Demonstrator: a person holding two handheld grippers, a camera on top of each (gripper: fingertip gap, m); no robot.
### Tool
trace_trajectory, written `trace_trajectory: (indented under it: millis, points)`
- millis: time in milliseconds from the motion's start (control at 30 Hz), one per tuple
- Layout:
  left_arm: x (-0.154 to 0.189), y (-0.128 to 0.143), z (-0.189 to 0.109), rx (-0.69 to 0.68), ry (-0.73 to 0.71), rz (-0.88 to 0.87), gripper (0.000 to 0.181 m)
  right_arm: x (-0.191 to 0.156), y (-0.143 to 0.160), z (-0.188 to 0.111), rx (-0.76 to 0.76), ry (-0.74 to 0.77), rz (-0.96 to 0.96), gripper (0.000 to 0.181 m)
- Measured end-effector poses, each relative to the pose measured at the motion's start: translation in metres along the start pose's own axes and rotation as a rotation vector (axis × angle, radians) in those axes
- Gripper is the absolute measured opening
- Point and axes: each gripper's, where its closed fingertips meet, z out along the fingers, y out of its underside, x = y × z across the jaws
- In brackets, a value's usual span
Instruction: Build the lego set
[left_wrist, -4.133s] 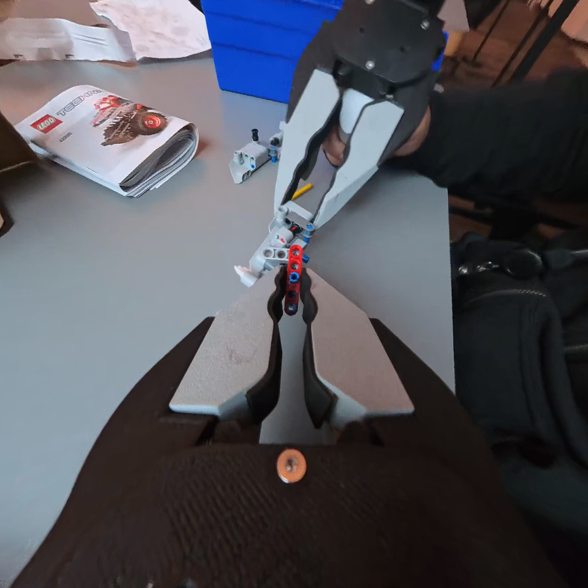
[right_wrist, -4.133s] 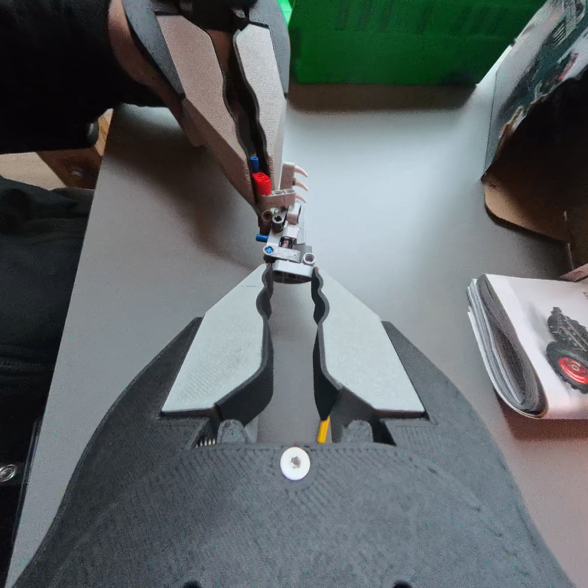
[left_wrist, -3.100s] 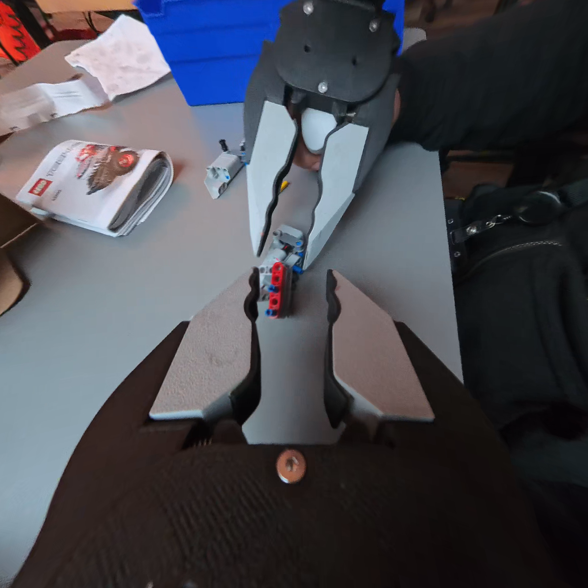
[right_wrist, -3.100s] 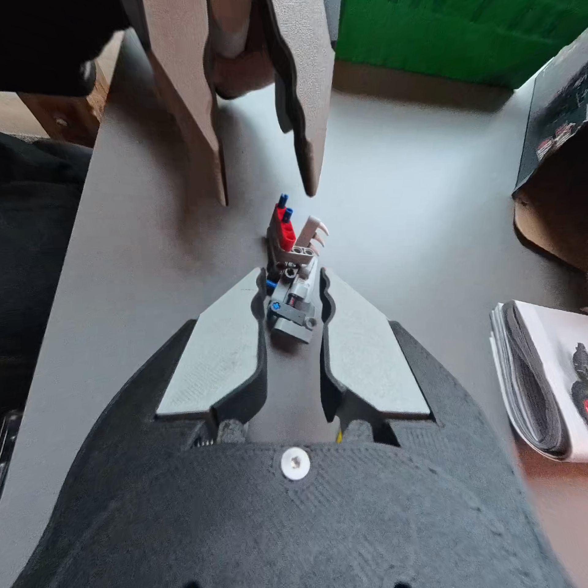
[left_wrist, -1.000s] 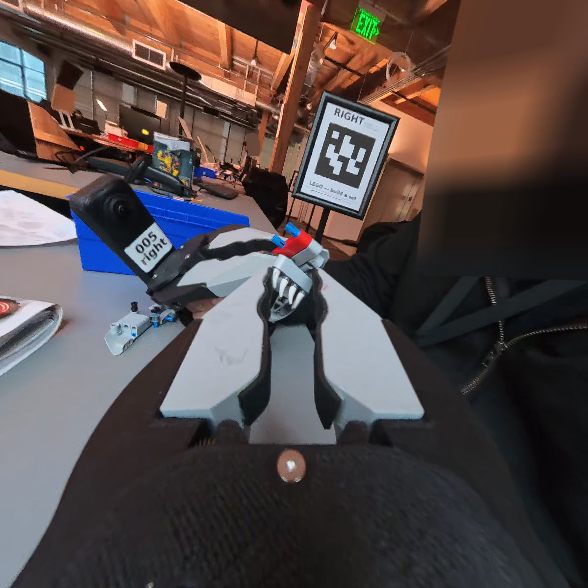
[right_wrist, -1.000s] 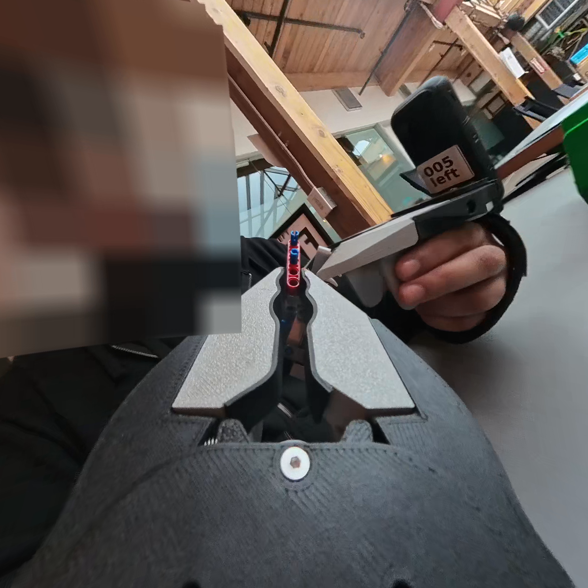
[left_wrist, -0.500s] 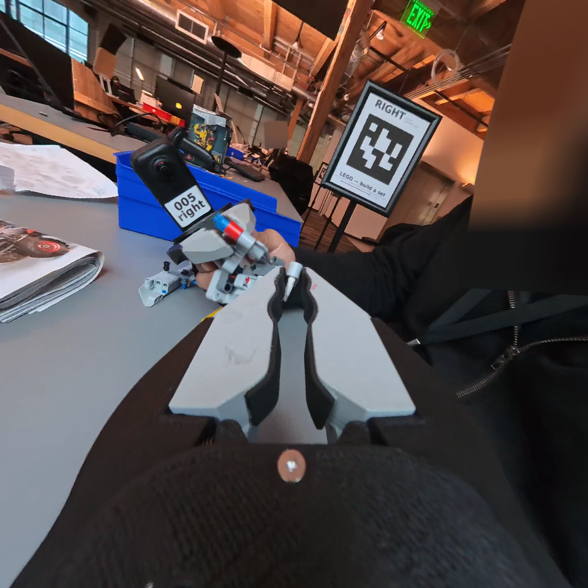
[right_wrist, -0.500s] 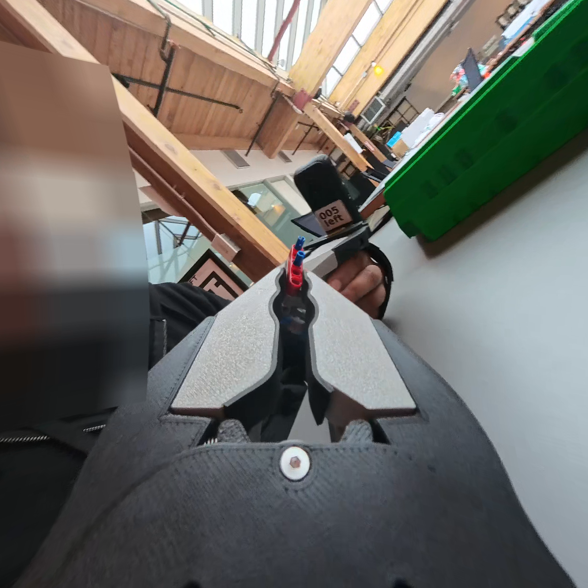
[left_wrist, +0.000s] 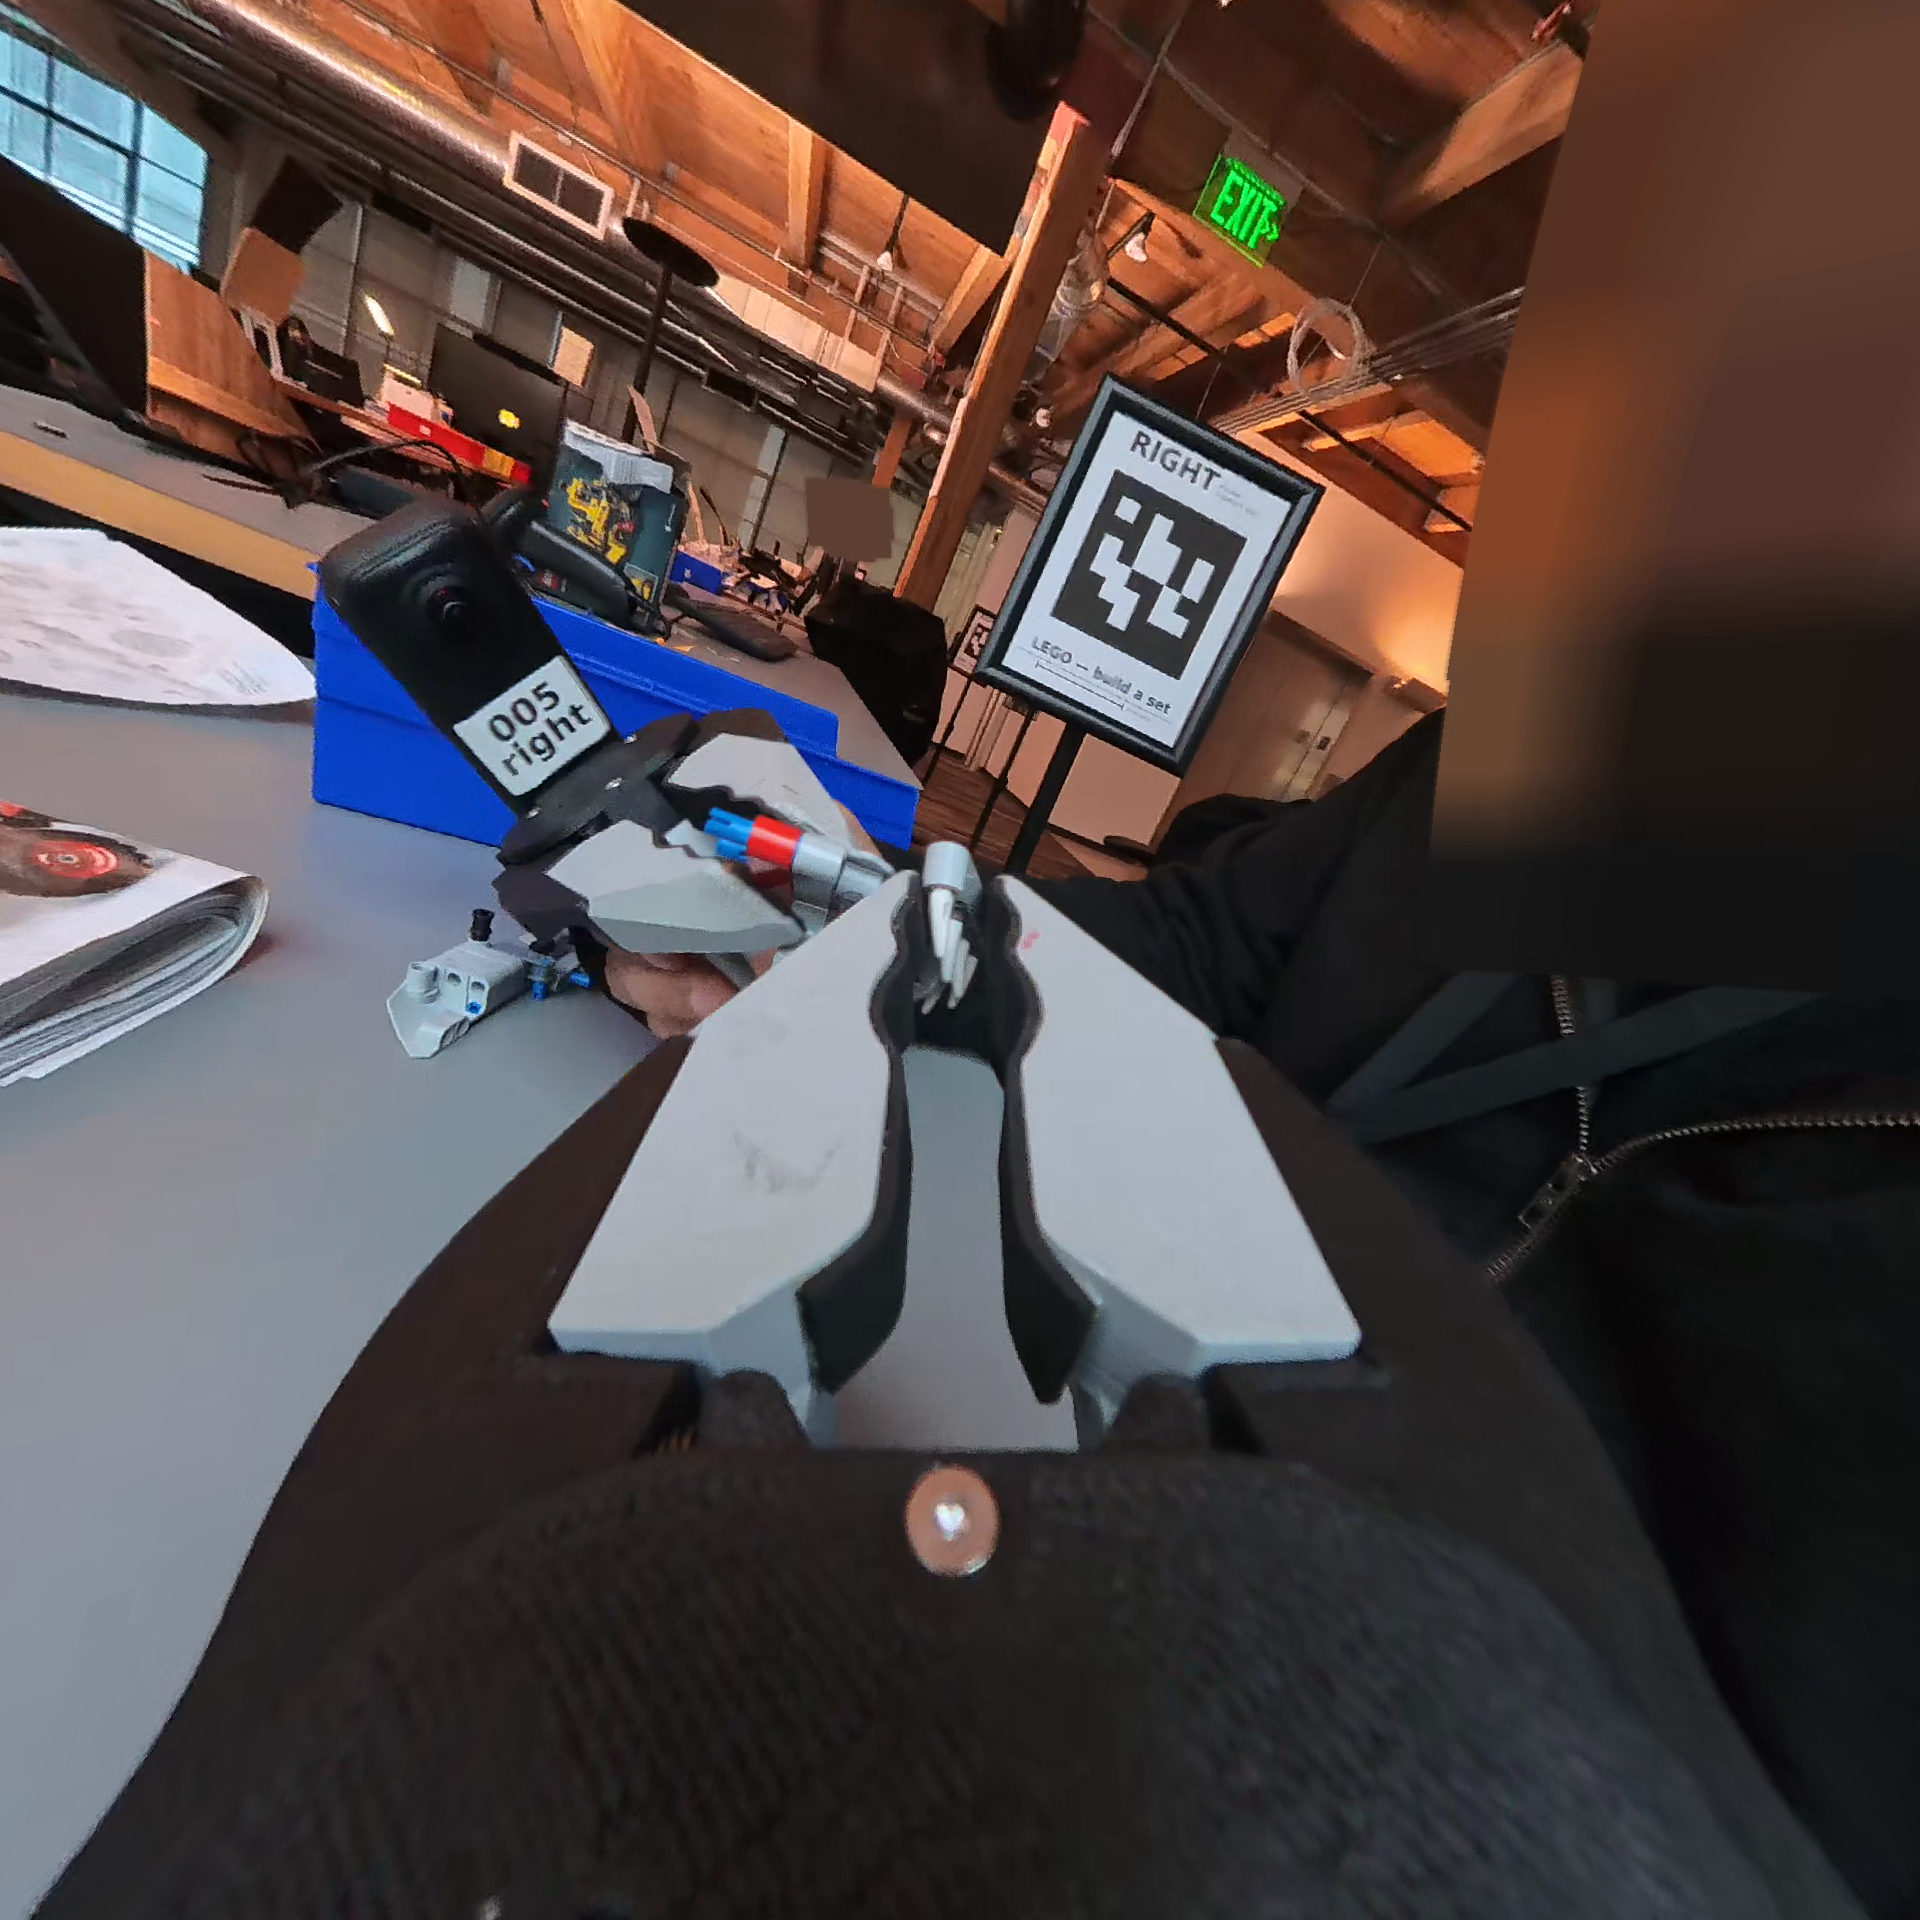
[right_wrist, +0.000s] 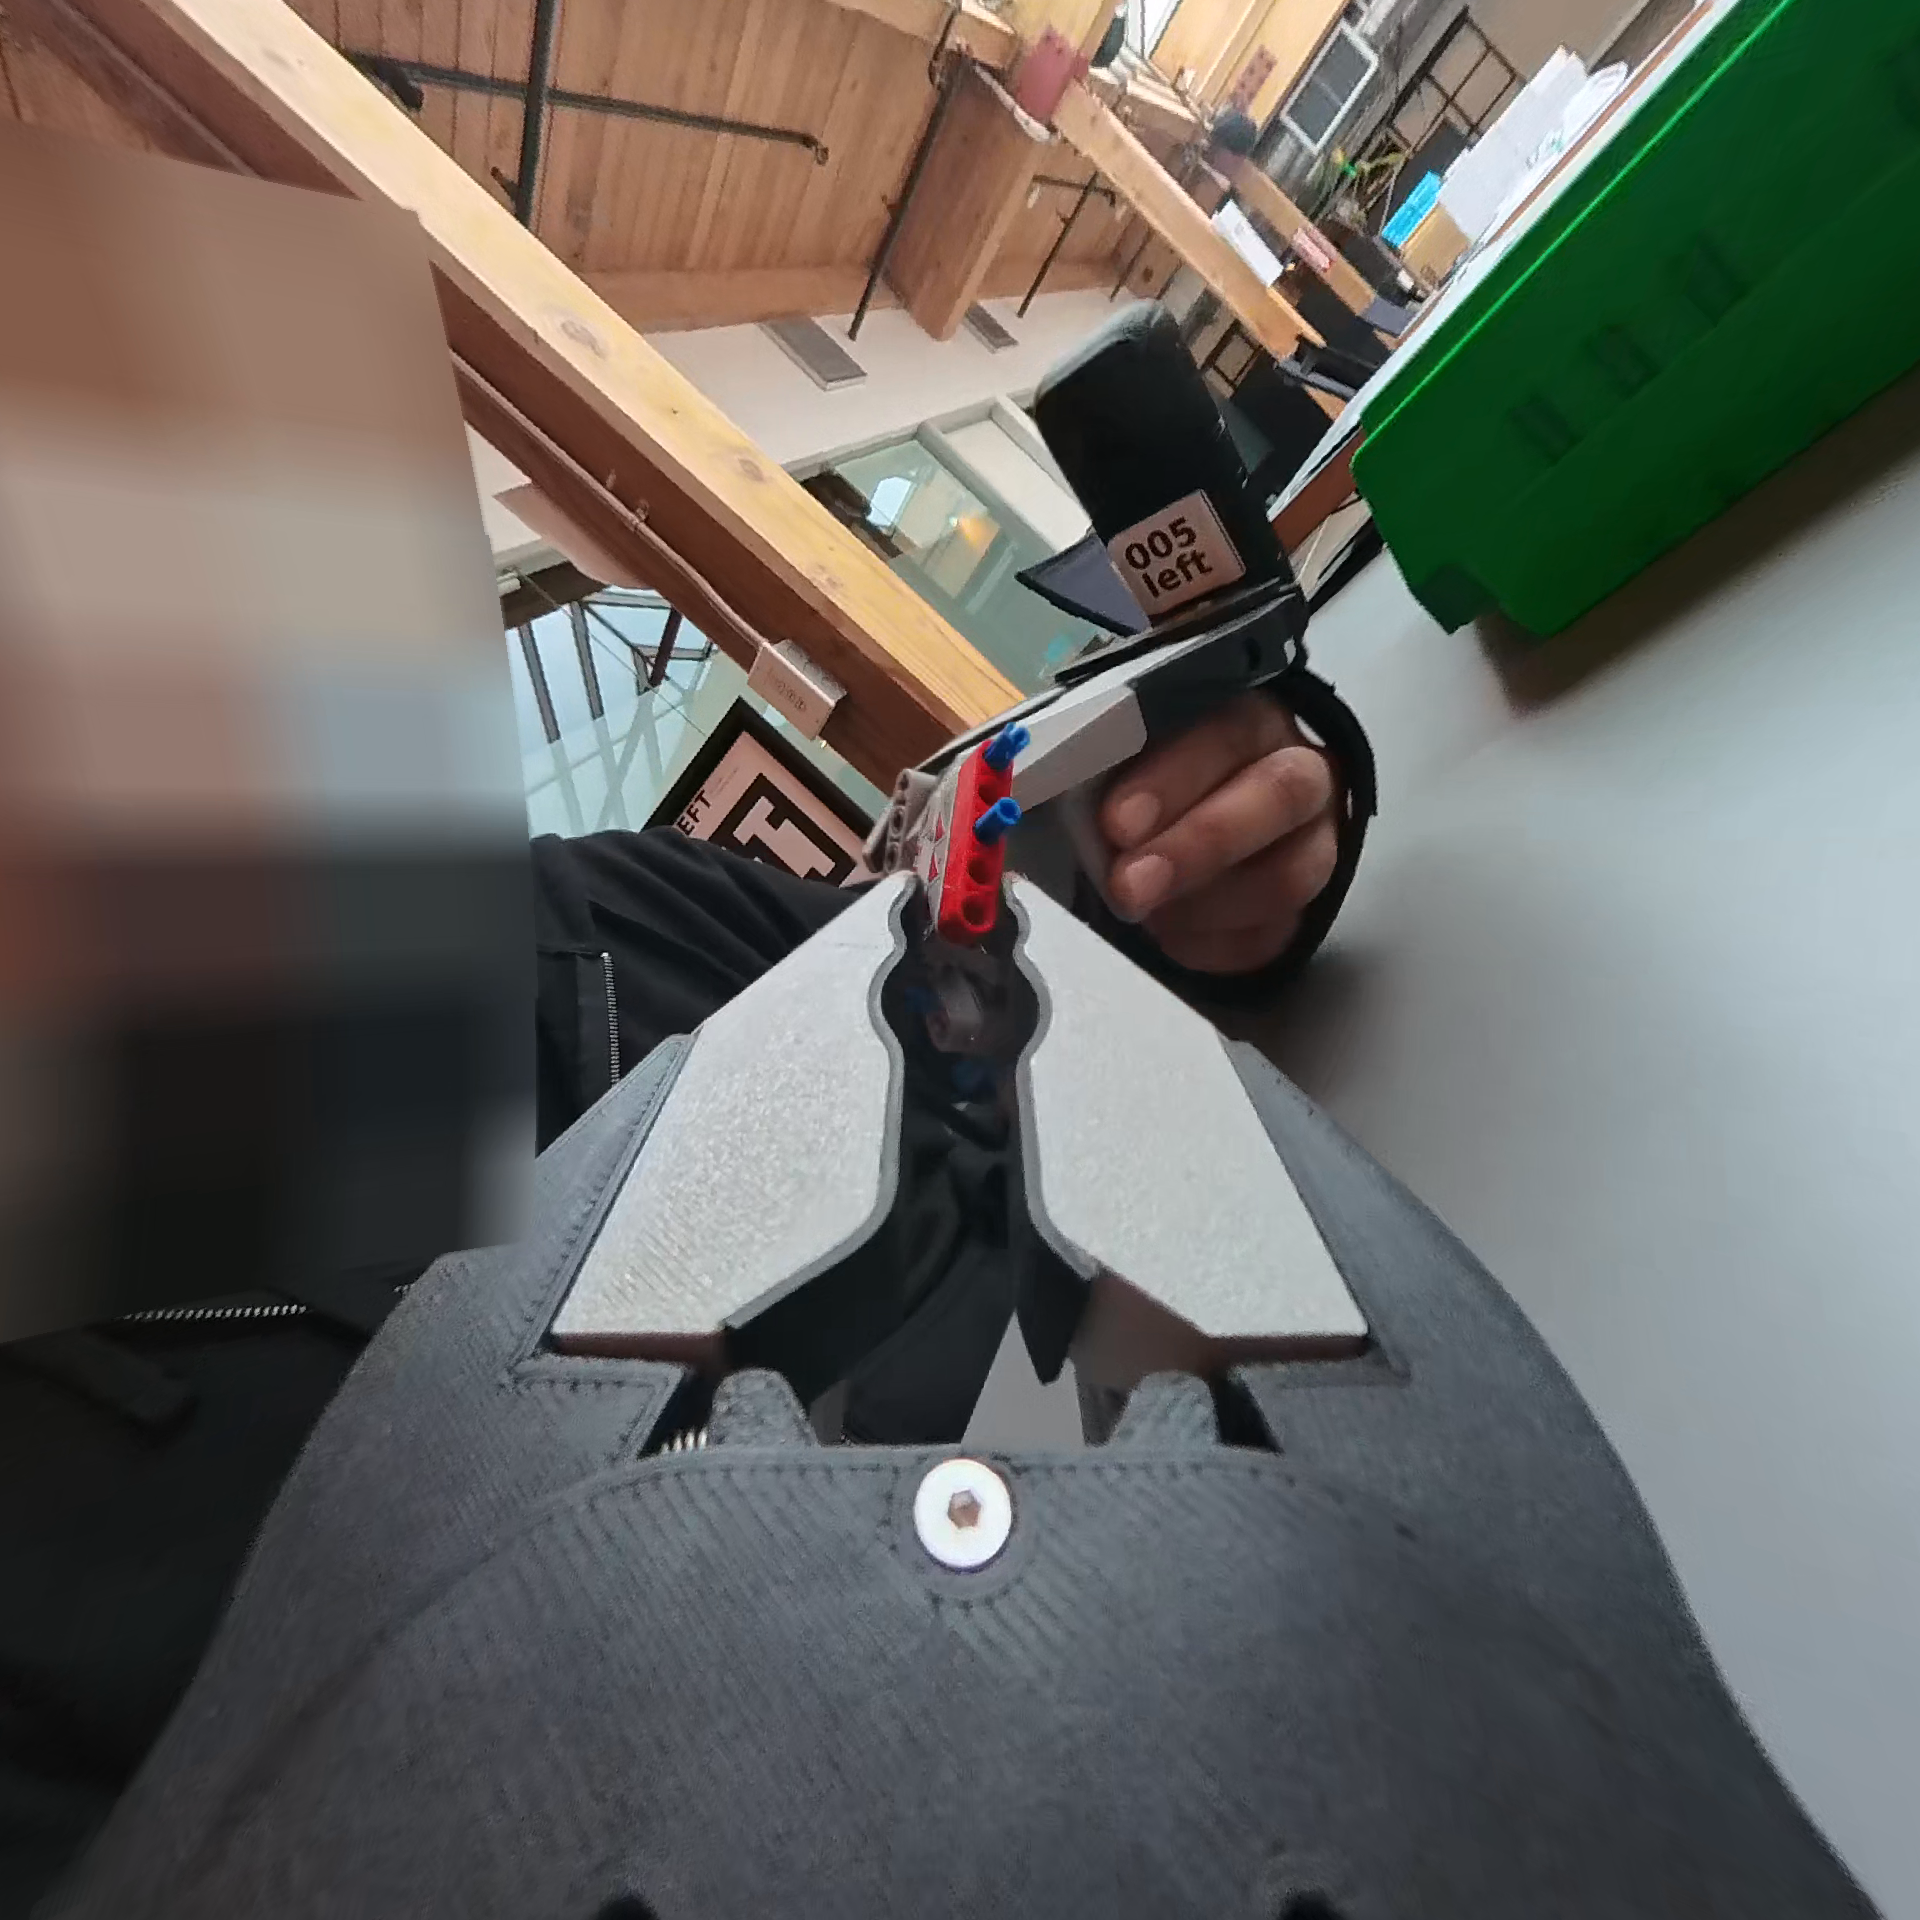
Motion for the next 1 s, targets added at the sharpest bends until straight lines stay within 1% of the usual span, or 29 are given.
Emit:
trace_trajectory:
  millis: [100,133,167,200,233,267,300,333,367,400,467,500,533,567,633,667,733,767,833,933,1000]
  points:
    - [-0.012,-0.003,-0.003,0.023,-0.071,-0.019,0.010,0.001,-0.015,-0.008,0.095,0.037,-0.035,0.008]
    - [-0.018,-0.006,-0.005,0.041,-0.098,-0.037,0.014,0.002,-0.020,-0.012,0.136,0.050,-0.045,0.007]
    - [-0.020,-0.007,-0.007,0.050,-0.110,-0.051,0.027,0.003,-0.025,-0.016,0.174,0.078,-0.062,0.006]
    - [-0.026,-0.005,-0.010,0.029,-0.149,-0.052,0.032,0.006,-0.028,-0.020,0.200,0.114,-0.082,0.005]
    - [-0.037,0.000,-0.013,-0.022,-0.232,-0.016,0.030,0.010,-0.030,-0.024,0.215,0.160,-0.093,0.004]
    - [-0.051,0.004,-0.019,-0.081,-0.358,0.051,0.029,0.014,-0.031,-0.027,0.232,0.204,-0.105,0.004]
    - [-0.060,0.006,-0.024,-0.138,-0.483,0.162,0.030,0.017,-0.032,-0.029,0.243,0.237,-0.113,0.004]
    - [-0.064,0.008,-0.027,-0.217,-0.585,0.312,0.034,0.021,-0.032,-0.031,0.245,0.271,-0.108,0.004]
    - [-0.068,0.007,-0.031,-0.293,-0.700,0.461,0.043,0.028,-0.031,-0.033,0.242,0.317,-0.101,0.004]
    - [-0.070,0.004,-0.033,-0.343,-0.794,0.594,0.044,0.034,-0.029,-0.034,0.235,0.351,-0.092,0.004]
    - [-0.069,0.003,-0.033,-0.471,-0.889,0.807,0.047,0.043,-0.025,-0.035,0.218,0.400,-0.064,0.004]
    - [-0.068,0.004,-0.031,-0.531,-0.915,0.885,0.048,0.048,-0.024,-0.036,0.212,0.431,-0.058,0.004]
    - [-0.066,0.010,-0.027,-0.590,-0.897,0.939,0.050,0.051,-0.022,-0.035,0.200,0.445,-0.049,0.004]
    - [-0.066,0.020,-0.021,-0.658,-0.859,0.965,0.051,0.052,-0.020,-0.033,0.193,0.442,-0.035,0.004]
    - [-0.075,0.038,-0.019,-0.770,-0.849,0.955,0.046,0.056,-0.017,-0.030,0.184,0.448,-0.014,0.004]
    - [-0.081,0.041,-0.021,-0.792,-0.878,0.953,0.047,0.060,-0.014,-0.031,0.169,0.468,0.002,0.004]
    - [-0.089,0.040,-0.027,-0.811,-0.928,0.974,0.038,0.064,-0.010,-0.033,0.158,0.488,0.023,0.004]
    - [-0.091,0.044,-0.029,-0.843,-0.927,0.980,0.034,0.065,-0.008,-0.033,0.156,0.495,0.035,0.004]
    - [-0.095,0.056,-0.029,-0.915,-0.906,1.018,0.026,0.071,-0.006,-0.036,0.149,0.535,0.054,0.004]
    - [-0.100,0.073,-0.034,-1.056,-0.869,1.156,0.013,0.079,0.004,-0.034,0.079,0.595,0.063,0.004]
    - [-0.103,0.082,-0.038,-1.116,-0.836,1.133,0.012,0.083,0.010,-0.030,0.032,0.613,0.067,0.004]
